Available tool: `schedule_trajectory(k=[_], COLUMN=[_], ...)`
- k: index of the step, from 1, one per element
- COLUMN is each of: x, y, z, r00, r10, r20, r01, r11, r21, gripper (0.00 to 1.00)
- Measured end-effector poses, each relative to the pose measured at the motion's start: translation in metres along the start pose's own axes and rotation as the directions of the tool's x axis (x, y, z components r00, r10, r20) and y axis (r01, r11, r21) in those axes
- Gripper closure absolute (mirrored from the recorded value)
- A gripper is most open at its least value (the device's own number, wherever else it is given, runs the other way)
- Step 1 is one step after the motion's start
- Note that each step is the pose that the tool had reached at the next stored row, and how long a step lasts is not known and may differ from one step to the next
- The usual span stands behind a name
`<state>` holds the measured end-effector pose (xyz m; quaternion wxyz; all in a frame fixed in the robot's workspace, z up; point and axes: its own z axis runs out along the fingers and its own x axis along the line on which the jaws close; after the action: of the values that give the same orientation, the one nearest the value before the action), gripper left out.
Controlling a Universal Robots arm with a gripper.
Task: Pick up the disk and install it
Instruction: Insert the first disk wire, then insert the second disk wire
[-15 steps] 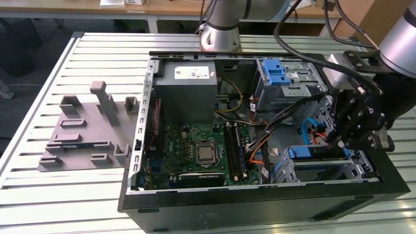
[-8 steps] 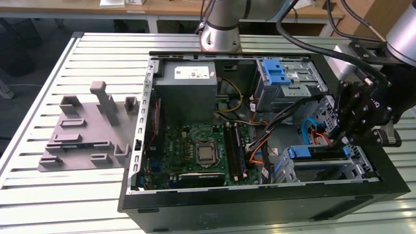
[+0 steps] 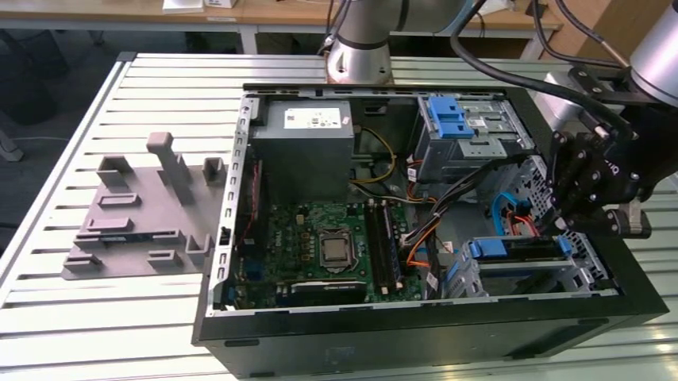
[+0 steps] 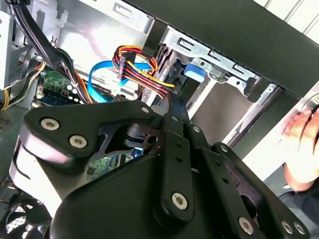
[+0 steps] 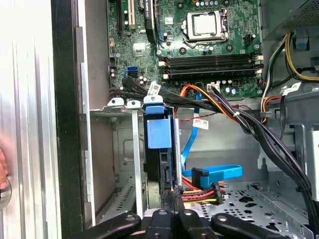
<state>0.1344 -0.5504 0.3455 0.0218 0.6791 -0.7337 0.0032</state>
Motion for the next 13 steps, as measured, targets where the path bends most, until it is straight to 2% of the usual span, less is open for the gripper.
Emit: schedule_trajectory(k=[13], x=[0.0001], y=[0.0012], z=[-0.0009], r00=[1.0000], r10=[0.000], r20=[-0.0001], r01=[0.000], r11=[1.0000], r21=[0.0000], gripper=[0.89])
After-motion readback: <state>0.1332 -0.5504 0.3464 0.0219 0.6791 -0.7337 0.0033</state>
